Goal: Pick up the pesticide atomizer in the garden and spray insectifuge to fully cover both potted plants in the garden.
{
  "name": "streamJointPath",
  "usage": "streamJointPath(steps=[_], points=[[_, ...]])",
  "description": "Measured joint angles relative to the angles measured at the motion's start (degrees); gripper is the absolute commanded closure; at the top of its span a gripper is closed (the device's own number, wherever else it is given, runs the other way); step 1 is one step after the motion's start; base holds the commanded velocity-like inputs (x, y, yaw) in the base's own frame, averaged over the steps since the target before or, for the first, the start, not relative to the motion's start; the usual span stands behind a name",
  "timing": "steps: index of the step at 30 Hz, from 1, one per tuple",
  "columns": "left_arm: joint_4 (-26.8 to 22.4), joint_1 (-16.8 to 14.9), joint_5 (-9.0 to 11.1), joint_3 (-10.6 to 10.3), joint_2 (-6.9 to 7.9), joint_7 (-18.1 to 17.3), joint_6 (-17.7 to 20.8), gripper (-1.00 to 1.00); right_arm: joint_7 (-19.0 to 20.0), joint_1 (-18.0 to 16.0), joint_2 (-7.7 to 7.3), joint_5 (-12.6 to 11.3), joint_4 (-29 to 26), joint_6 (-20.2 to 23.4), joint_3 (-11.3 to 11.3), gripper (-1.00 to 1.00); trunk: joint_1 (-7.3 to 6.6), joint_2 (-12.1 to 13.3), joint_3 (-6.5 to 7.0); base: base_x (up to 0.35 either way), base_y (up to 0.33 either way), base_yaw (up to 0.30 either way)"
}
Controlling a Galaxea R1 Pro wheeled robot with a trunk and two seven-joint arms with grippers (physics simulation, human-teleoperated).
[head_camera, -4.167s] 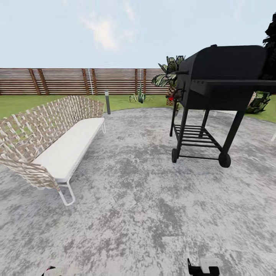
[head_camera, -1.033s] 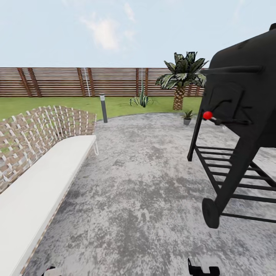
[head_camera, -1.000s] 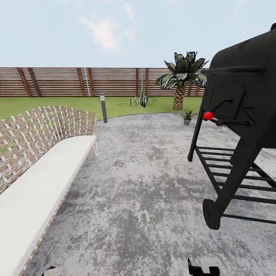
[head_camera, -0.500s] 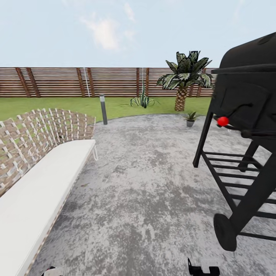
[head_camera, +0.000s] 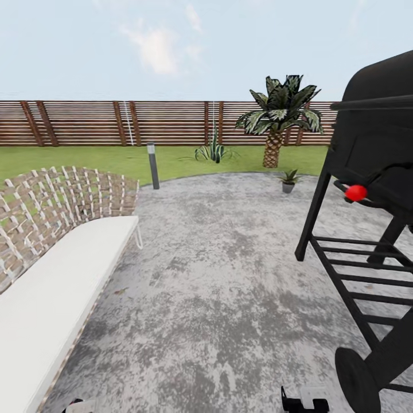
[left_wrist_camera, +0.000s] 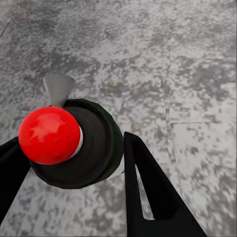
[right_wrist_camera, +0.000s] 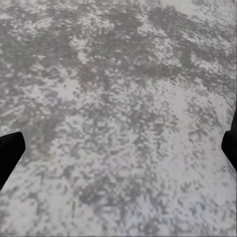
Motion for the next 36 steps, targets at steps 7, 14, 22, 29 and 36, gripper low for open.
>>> streamJointPath(steps=[7,14,22,29,36], points=[[-0.03,0.0,0.0,0.0,0.0,-0.05,0.0,1.0,0.01,0.0,0.0,0.0,0.0,0.04,0.0,-1.0,0.0,0.0,0.0,0.337,0.0,0.0],[-0.03,0.0,0.0,0.0,0.0,-0.09,0.0,1.0,0.01,0.0,0.0,0.0,0.0,0.01,0.0,-1.0,0.0,0.0,0.0,0.337,0.0,0.0],[-0.04,0.0,0.0,0.0,0.0,-0.09,0.0,1.0,0.01,0.01,-0.04,0.0,0.0,-0.03,-0.04,-1.0,0.0,0.0,0.0,0.337,0.0,0.0],[-0.04,0.0,0.0,0.0,0.0,-0.09,0.0,1.0,0.01,0.0,-0.01,0.06,0.0,-0.03,0.0,-1.0,0.0,0.0,0.0,0.337,0.0,0.0],[-0.04,0.0,0.0,0.0,0.0,-0.09,0.0,1.0,0.01,0.0,0.0,0.08,0.0,0.0,-0.01,-1.0,0.0,0.0,0.0,0.337,0.0,0.0]])
